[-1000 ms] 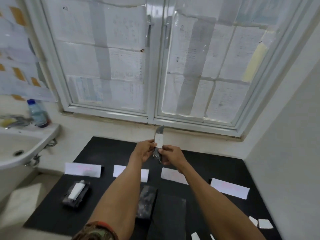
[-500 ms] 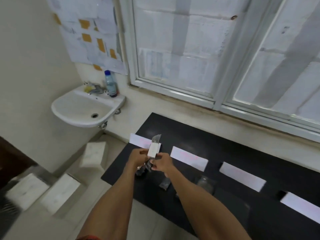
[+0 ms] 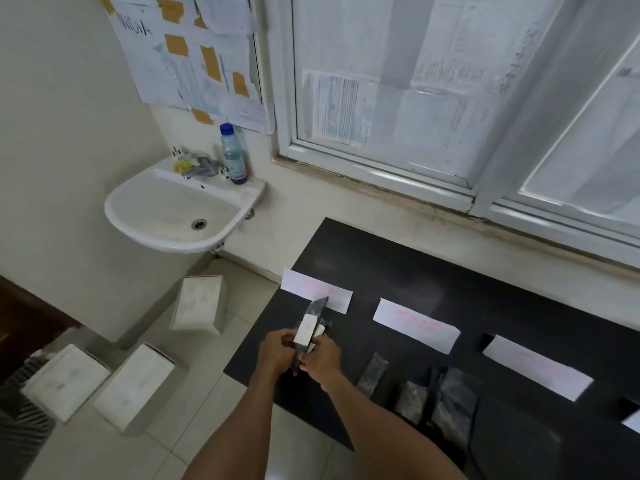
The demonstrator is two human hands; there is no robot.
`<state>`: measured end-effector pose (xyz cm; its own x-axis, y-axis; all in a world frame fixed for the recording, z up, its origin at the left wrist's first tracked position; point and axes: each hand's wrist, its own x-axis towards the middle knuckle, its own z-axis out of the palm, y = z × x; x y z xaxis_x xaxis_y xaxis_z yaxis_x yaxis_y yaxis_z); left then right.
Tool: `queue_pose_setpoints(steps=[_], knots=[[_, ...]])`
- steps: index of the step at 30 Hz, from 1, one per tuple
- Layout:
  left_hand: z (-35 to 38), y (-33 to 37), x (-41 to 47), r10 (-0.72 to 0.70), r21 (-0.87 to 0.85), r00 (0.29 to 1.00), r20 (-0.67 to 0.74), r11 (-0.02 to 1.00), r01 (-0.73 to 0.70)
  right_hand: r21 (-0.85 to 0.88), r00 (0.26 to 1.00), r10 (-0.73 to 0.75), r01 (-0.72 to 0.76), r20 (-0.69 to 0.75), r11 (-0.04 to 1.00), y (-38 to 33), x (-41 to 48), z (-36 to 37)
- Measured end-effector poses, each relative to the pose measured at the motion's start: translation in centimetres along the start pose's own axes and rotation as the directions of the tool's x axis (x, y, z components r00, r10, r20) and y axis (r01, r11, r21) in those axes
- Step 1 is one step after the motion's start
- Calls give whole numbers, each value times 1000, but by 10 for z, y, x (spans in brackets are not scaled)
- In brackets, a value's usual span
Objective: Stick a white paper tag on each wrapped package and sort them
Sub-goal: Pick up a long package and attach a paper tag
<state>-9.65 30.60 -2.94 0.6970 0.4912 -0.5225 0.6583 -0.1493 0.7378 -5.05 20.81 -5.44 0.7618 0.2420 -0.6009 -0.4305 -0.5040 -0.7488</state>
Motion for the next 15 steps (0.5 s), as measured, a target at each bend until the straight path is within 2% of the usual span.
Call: queue_pose_setpoints(steps=[6, 9, 15], knots=[[6, -3, 4, 25, -18, 999, -34, 1000, -25, -71, 1000, 10, -12, -23, 997, 0, 3, -2], [4, 2, 4, 24, -50, 998, -58, 998, -27, -40, 999, 42, -43, -12, 998, -2, 3, -3], [7, 1, 8, 26, 0, 998, -59, 1000, -26, -35, 1000, 27, -27, -14, 999, 1, 2, -8]])
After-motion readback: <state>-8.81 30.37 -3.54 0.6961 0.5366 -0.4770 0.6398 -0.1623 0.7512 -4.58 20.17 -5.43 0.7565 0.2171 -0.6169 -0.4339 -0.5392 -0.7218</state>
